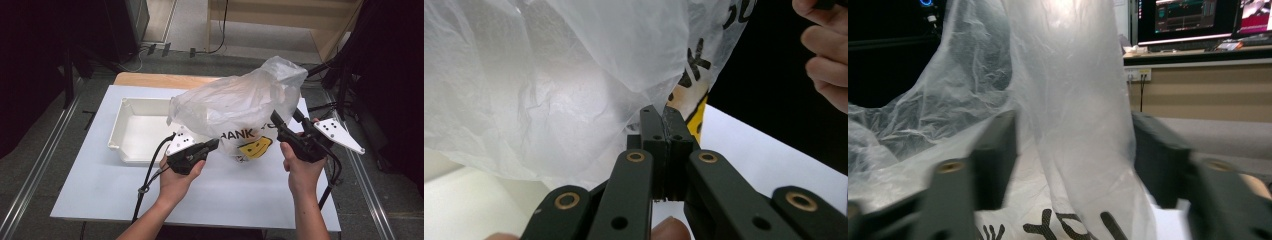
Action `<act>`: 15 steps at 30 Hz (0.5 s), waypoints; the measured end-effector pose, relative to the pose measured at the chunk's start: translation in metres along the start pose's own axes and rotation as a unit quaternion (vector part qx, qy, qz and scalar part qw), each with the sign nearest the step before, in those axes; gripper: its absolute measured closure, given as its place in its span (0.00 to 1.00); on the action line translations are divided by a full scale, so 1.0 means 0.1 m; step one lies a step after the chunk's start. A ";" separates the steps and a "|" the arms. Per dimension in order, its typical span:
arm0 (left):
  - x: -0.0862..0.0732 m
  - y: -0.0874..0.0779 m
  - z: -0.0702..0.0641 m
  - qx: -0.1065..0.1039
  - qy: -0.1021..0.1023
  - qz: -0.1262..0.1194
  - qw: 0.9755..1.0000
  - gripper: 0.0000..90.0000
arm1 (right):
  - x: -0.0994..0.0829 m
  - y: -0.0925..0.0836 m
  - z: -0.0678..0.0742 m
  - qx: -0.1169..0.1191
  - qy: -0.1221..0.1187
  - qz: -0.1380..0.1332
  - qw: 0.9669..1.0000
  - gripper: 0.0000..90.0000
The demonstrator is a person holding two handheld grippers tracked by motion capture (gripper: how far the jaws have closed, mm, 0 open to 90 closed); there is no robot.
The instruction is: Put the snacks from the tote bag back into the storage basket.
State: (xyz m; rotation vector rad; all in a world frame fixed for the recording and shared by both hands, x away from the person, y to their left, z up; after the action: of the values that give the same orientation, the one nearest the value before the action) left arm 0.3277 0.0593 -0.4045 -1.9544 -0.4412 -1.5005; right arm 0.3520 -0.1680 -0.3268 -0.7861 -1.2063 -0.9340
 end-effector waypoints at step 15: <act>0.05 -0.17 0.01 0.031 -0.009 -0.025 0.999 0.58 | -0.22 0.18 -0.01 0.020 -0.004 0.033 0.999 1.00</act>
State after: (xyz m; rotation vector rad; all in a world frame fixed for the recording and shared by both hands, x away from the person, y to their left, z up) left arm 0.3197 0.0724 -0.3950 -1.9242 -0.5409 -1.4825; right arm 0.3667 -0.1573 -0.3491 -0.7933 -1.1966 -0.8509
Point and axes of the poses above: each handheld gripper's, and its own axes: y roughly forward along the jaws, x roughly out of its top, z roughly to its left, the point moved 7 cm from there along y, roughly forward along the jaws, and after that the axes turned 2 degrees about -z, right-handed, at the moved point
